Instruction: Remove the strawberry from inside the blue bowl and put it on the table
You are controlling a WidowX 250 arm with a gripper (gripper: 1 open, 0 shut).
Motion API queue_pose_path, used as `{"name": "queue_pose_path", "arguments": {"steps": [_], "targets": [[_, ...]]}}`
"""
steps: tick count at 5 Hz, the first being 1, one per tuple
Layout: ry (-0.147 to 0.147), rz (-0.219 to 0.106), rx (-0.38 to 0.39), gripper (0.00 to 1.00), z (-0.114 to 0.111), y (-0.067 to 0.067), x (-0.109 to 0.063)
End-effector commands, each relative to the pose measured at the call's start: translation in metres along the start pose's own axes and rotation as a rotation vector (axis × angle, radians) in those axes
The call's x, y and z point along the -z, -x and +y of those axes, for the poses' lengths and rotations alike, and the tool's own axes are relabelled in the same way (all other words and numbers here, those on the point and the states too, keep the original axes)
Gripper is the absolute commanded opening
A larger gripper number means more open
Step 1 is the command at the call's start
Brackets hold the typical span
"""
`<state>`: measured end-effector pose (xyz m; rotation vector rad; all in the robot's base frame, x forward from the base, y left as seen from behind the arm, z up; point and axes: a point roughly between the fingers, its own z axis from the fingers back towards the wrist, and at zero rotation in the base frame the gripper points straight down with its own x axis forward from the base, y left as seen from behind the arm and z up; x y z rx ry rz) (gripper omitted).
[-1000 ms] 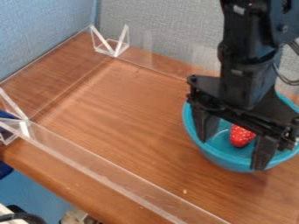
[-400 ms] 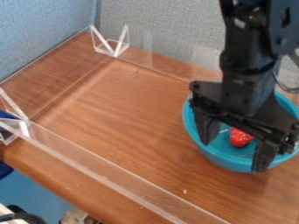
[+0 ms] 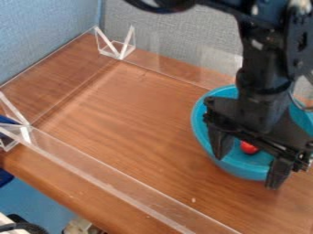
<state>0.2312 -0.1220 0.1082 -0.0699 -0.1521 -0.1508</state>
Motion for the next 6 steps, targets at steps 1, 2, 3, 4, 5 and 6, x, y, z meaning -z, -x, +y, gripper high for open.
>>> {"name": "queue_pose_path", "arguments": {"steps": [1, 2, 3, 4, 5, 6], "targets": [[0.001, -0.032, -0.018, 1.00, 0.002, -0.007, 0.001], [-0.003, -0.027, -0.034, 1.00, 0.005, -0.010, 0.012], [-0.006, -0.020, -0.055, 1.00, 0.010, -0.010, 0.022], [-0.014, -0.011, -0.075, 1.00, 0.016, -0.011, 0.029], [-0.020, -0.003, -0.089, 1.00, 0.019, -0.014, 0.038], [-0.024, 0.009, -0.103, 1.00, 0.022, -0.016, 0.050]]}}
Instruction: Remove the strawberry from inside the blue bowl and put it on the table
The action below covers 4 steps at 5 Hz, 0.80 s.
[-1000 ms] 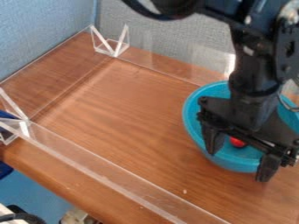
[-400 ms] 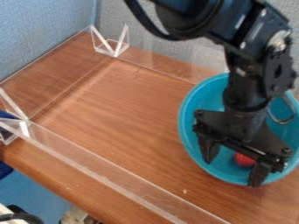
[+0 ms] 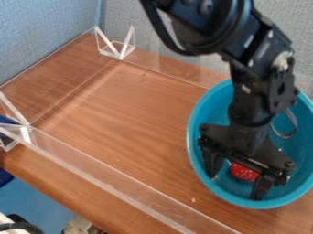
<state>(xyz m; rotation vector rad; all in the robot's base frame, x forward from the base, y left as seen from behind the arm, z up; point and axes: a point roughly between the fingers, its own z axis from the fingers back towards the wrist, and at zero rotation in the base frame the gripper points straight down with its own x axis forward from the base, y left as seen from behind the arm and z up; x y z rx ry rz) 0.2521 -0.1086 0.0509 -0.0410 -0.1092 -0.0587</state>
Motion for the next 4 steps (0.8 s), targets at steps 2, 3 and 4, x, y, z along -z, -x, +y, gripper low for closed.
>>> {"name": "queue_pose_path", "arguments": {"steps": [2, 3, 4], "targets": [[-0.007, -0.030, -0.037, 1.00, 0.010, -0.013, 0.002], [-0.013, -0.030, -0.044, 1.00, 0.014, -0.015, 0.004], [-0.018, -0.032, -0.050, 1.00, 0.017, -0.018, 0.006]]}}
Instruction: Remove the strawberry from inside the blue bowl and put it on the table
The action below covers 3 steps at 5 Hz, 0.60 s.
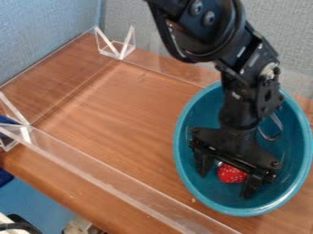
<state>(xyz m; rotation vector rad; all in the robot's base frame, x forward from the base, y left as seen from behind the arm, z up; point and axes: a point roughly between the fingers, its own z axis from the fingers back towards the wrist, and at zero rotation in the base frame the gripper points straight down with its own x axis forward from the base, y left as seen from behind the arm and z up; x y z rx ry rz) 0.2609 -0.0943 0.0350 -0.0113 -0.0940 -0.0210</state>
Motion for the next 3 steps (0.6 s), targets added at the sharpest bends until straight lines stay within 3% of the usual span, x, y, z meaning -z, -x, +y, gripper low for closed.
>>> {"name": "queue_pose_path", "arguments": {"steps": [1, 2, 3], "targets": [[0.009, -0.048, -0.020, 1.00, 0.0033, -0.0138, -0.0090], [0.005, -0.049, -0.024, 0.00, 0.0050, -0.0160, -0.0076], [0.003, -0.054, -0.026, 0.00, 0.0065, -0.0174, -0.0092]]}}
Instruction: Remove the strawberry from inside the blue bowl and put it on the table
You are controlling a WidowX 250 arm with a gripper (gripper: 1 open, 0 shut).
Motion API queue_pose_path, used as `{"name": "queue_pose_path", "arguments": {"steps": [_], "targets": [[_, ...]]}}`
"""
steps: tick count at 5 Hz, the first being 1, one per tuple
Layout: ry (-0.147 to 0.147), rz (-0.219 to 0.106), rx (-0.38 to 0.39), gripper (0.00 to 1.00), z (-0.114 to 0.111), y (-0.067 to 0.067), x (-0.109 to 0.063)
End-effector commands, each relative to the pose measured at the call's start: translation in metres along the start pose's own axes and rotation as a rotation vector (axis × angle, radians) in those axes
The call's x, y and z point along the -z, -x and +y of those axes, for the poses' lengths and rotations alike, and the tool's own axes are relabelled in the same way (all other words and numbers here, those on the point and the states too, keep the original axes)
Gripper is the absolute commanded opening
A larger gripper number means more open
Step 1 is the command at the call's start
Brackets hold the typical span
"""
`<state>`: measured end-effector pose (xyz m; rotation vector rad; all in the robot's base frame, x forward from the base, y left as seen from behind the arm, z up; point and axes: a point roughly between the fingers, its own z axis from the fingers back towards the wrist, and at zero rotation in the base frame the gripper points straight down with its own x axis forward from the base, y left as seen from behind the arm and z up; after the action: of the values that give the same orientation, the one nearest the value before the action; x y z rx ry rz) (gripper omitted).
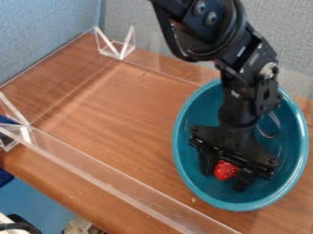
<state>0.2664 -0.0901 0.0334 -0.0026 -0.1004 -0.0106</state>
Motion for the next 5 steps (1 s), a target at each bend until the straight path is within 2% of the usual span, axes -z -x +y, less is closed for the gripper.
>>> {"name": "queue_pose_path", "arguments": {"steps": [1, 5], "targets": [[0.009, -0.051, -0.020, 0.00, 0.0037, -0.0137, -0.0127], [-0.006, -0.067, -0.032, 0.00, 0.0111, -0.0177, -0.0216]]}}
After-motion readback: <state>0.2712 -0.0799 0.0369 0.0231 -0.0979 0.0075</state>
